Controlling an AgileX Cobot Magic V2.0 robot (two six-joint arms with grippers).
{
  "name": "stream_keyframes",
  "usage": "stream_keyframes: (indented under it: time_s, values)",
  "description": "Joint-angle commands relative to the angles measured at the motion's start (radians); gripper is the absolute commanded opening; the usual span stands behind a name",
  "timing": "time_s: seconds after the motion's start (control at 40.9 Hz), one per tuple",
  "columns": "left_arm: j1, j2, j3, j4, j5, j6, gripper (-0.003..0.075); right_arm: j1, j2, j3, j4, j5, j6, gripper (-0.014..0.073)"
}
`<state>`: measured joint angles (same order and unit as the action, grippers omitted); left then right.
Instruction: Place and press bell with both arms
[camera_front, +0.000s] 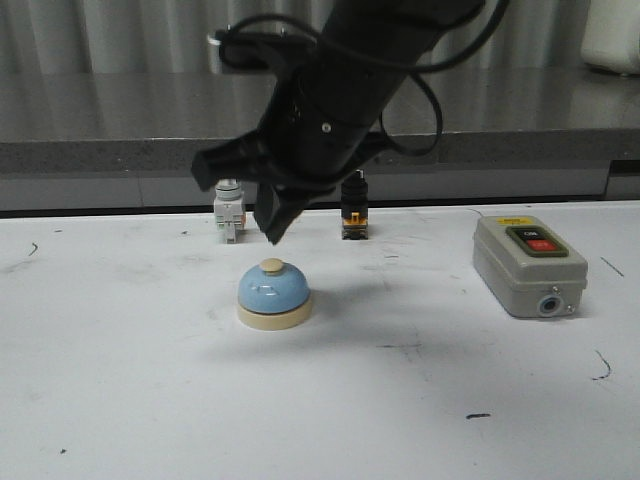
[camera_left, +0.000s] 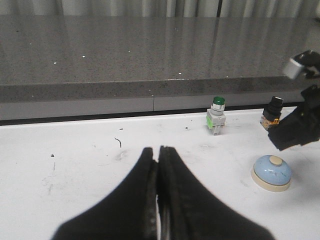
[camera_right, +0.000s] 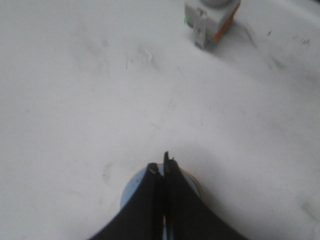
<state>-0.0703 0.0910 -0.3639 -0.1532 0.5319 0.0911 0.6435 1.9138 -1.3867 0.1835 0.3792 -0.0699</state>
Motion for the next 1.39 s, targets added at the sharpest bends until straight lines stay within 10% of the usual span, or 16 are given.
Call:
stream_keyframes:
  time_s: [0.0, 0.294, 0.808, 1.37]
  values:
    - [0.003, 0.011, -0.027, -0.015, -0.089, -0.001, -0.002, -0.002, -0.124, -0.028, 0.006, -0.043, 0.0, -0.0067]
    - [0.003, 0.011, -0.027, -0.015, -0.089, -0.001, -0.002, -0.074, -0.353, 0.126, 0.012, -0.065, 0.0, -0.0067]
    - [0.003, 0.011, -0.027, -0.015, -0.089, -0.001, -0.002, -0.509, -0.986, 0.703, 0.017, -0.069, 0.0, -0.0067]
    - [0.003, 0.011, -0.027, -0.015, -0.089, -0.001, -0.002, -0.549, -1.669, 1.031, 0.016, -0.074, -0.001, -0.0067]
